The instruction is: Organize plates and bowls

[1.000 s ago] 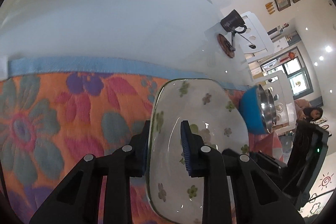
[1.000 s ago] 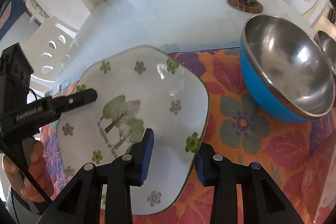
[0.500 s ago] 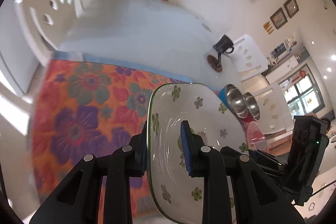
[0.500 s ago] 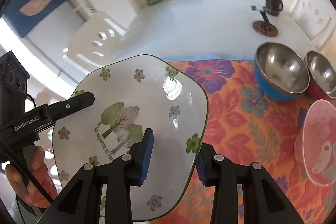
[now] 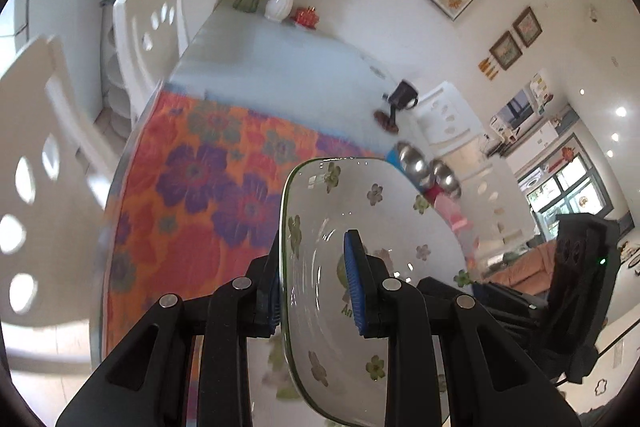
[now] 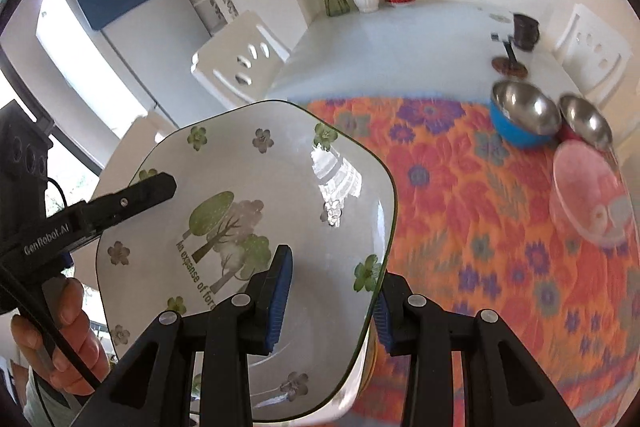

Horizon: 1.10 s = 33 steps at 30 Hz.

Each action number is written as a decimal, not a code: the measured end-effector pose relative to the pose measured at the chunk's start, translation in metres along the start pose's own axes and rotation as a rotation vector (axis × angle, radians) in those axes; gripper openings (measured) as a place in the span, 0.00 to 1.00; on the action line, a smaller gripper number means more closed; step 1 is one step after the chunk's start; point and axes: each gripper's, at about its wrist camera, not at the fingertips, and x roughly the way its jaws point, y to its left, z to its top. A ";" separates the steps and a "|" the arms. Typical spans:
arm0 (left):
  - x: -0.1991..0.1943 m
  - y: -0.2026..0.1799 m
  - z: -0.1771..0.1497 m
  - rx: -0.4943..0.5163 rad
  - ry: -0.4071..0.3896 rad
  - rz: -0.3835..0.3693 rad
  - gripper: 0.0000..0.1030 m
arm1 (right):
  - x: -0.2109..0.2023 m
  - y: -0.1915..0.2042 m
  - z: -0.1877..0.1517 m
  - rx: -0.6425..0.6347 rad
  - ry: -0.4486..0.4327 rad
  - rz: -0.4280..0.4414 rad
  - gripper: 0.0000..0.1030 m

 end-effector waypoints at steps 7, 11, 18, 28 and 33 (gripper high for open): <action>0.006 0.017 -0.074 -0.027 0.100 0.020 0.22 | 0.014 0.001 -0.063 0.013 0.093 -0.050 0.35; 0.017 0.024 -0.100 -0.011 0.151 0.057 0.22 | 0.030 -0.001 -0.091 0.020 0.148 -0.066 0.35; 0.025 0.031 -0.119 -0.009 0.185 0.078 0.22 | 0.046 -0.006 -0.106 0.018 0.170 -0.086 0.35; 0.043 0.037 -0.124 0.016 0.228 0.095 0.22 | 0.062 -0.005 -0.107 0.001 0.182 -0.135 0.35; 0.042 0.042 -0.123 0.004 0.231 0.099 0.22 | 0.067 -0.005 -0.104 0.000 0.195 -0.143 0.35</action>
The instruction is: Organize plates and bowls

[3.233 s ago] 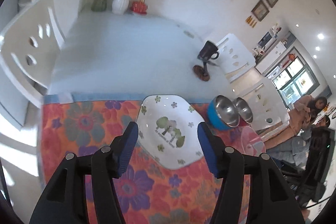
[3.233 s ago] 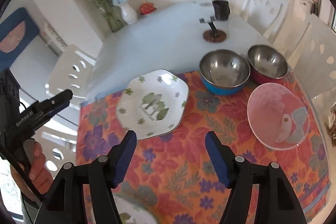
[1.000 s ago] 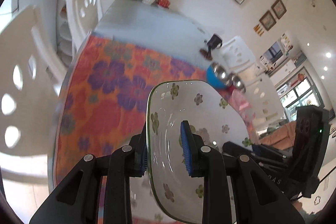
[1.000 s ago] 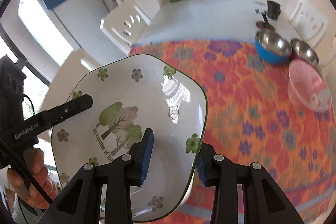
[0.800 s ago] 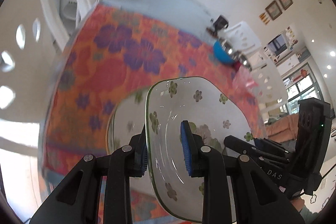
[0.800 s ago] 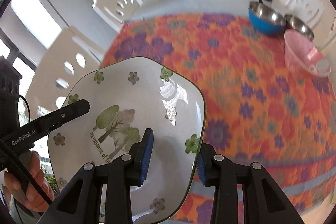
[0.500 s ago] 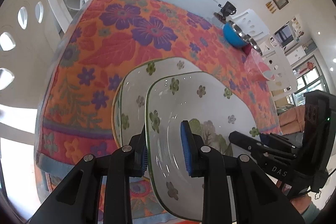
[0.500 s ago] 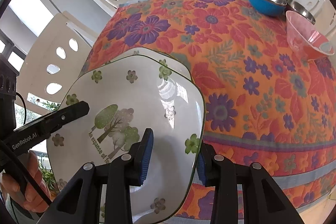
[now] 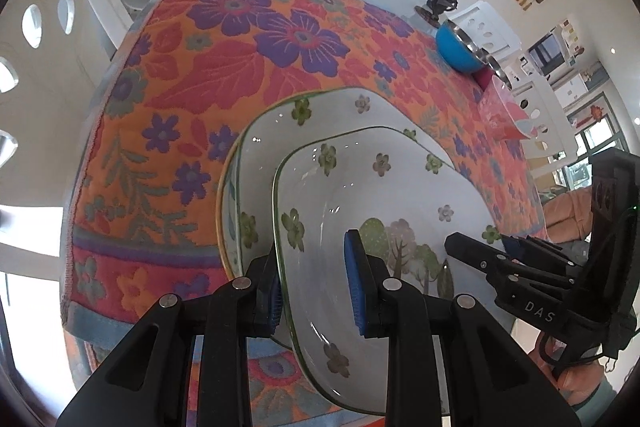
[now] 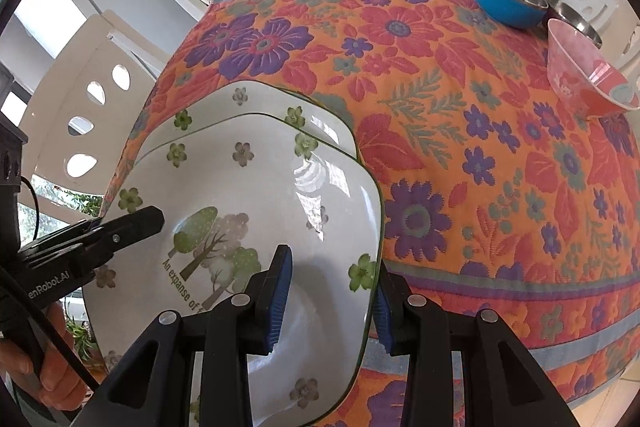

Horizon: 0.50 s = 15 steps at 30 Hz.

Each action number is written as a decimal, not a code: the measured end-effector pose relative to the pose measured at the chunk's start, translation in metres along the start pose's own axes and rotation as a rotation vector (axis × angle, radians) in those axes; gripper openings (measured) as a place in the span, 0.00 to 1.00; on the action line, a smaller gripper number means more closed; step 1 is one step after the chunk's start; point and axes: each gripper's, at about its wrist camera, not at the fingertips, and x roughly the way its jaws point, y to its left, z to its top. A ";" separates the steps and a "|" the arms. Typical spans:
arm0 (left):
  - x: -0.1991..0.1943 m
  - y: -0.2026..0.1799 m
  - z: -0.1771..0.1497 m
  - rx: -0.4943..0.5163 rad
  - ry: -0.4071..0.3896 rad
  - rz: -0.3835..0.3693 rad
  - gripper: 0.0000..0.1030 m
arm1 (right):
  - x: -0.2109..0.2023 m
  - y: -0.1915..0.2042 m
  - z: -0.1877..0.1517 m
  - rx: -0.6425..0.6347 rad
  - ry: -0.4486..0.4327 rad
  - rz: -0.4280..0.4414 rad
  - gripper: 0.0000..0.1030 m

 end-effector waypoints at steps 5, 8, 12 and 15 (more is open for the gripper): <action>-0.012 -0.001 0.003 0.026 -0.012 0.046 0.26 | -0.003 0.004 0.007 -0.013 -0.010 -0.010 0.35; -0.018 0.003 0.007 0.021 -0.012 0.055 0.28 | -0.003 0.007 0.008 -0.031 -0.011 -0.026 0.35; -0.025 0.004 0.010 0.037 -0.023 0.121 0.31 | -0.005 0.008 0.005 -0.048 -0.007 -0.031 0.35; -0.032 0.008 0.013 0.026 -0.055 0.109 0.33 | -0.010 0.011 -0.001 -0.060 -0.008 -0.045 0.37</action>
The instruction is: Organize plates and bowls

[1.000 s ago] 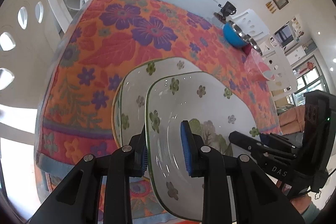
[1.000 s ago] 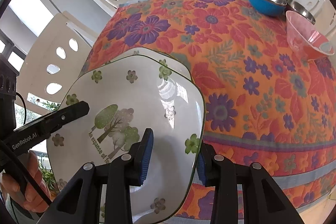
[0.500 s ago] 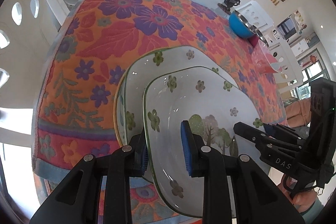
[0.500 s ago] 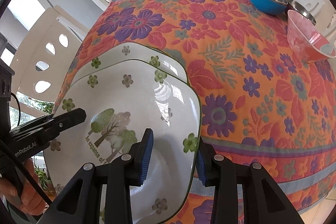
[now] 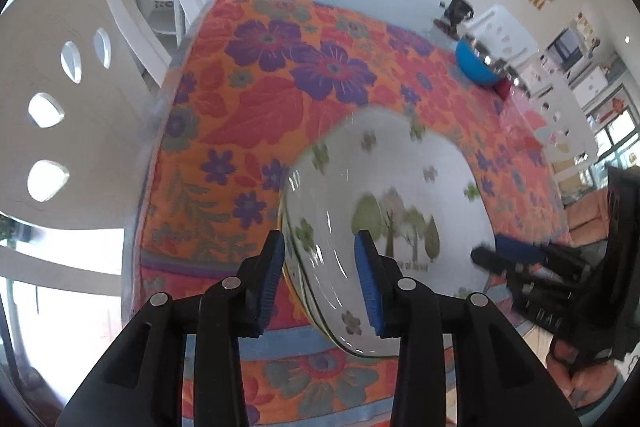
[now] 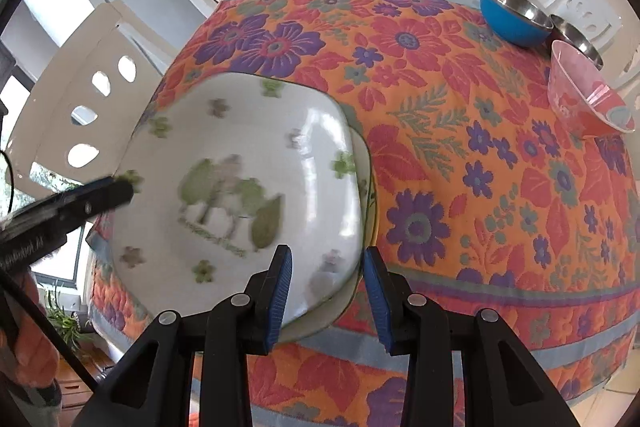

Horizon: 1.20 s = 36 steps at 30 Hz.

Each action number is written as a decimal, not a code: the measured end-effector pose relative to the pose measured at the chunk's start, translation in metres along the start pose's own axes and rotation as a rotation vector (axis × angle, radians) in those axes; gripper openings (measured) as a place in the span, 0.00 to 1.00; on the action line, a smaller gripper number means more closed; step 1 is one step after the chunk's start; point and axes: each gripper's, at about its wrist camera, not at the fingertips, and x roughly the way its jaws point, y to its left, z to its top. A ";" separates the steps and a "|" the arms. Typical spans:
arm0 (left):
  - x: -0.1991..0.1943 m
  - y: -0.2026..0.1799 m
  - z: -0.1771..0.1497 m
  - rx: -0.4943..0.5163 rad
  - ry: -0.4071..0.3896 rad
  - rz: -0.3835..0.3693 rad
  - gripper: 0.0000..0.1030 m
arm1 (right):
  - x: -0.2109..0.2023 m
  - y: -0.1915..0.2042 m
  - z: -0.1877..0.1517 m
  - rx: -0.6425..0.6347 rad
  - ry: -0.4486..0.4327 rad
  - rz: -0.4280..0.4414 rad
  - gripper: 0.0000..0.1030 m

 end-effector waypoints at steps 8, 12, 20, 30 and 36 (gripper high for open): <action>0.010 -0.006 0.018 0.010 -0.005 -0.005 0.33 | -0.011 0.017 -0.020 -0.130 0.000 -0.034 0.37; 0.004 -0.008 0.017 0.006 -0.004 -0.011 0.33 | -0.020 0.019 -0.026 -0.139 -0.011 -0.004 0.37; -0.036 -0.050 0.041 0.084 -0.110 -0.084 0.33 | -0.064 -0.013 -0.018 -0.007 -0.092 -0.019 0.39; -0.059 -0.158 0.093 0.229 -0.224 -0.231 0.55 | -0.160 -0.146 0.021 0.281 -0.376 -0.078 0.58; 0.005 -0.243 0.124 0.275 -0.163 -0.241 0.55 | -0.163 -0.266 0.068 0.383 -0.387 -0.061 0.72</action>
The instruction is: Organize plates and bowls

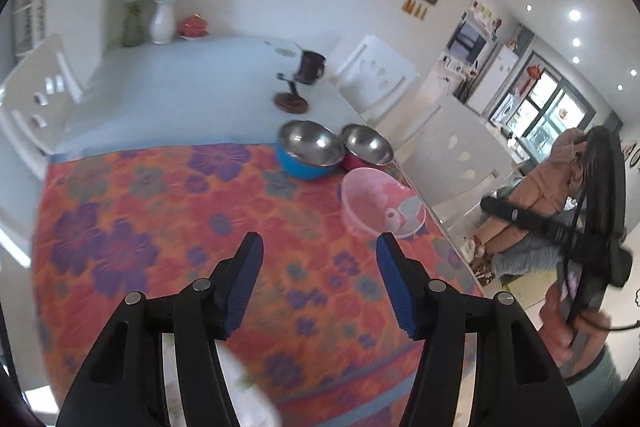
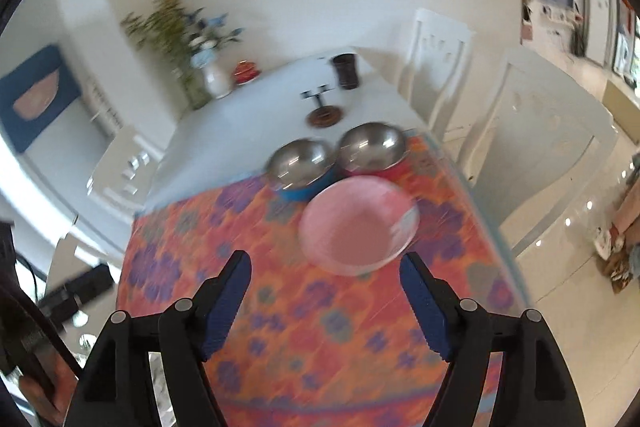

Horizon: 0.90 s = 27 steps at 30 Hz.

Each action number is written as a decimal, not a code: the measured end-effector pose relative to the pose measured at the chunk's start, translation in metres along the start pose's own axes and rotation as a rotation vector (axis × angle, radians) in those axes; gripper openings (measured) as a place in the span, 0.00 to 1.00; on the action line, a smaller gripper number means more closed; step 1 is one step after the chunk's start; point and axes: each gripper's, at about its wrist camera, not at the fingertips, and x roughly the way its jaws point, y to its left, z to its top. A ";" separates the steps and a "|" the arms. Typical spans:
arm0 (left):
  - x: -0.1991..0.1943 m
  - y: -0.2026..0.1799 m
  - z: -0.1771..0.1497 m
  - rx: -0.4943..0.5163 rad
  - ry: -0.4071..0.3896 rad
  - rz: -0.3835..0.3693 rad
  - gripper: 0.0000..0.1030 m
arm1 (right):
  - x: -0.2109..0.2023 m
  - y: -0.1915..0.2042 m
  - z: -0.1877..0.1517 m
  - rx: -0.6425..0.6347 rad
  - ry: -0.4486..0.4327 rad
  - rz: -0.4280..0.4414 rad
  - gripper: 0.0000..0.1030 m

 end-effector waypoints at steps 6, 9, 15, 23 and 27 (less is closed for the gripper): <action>0.108 -0.036 0.021 -0.135 0.090 0.004 0.54 | 0.066 -0.063 0.051 -0.044 0.076 0.011 0.72; 0.154 -0.042 0.018 -0.199 0.144 0.043 0.53 | 0.112 -0.081 0.056 -0.086 0.181 0.054 0.70; 0.209 -0.039 0.008 -0.286 0.209 0.086 0.51 | 0.181 -0.100 0.048 -0.135 0.329 0.113 0.60; 0.247 -0.035 -0.007 -0.338 0.282 0.083 0.21 | 0.217 -0.108 0.034 -0.140 0.413 0.187 0.37; 0.248 -0.041 -0.012 -0.336 0.267 0.079 0.17 | 0.219 -0.104 0.026 -0.160 0.425 0.197 0.25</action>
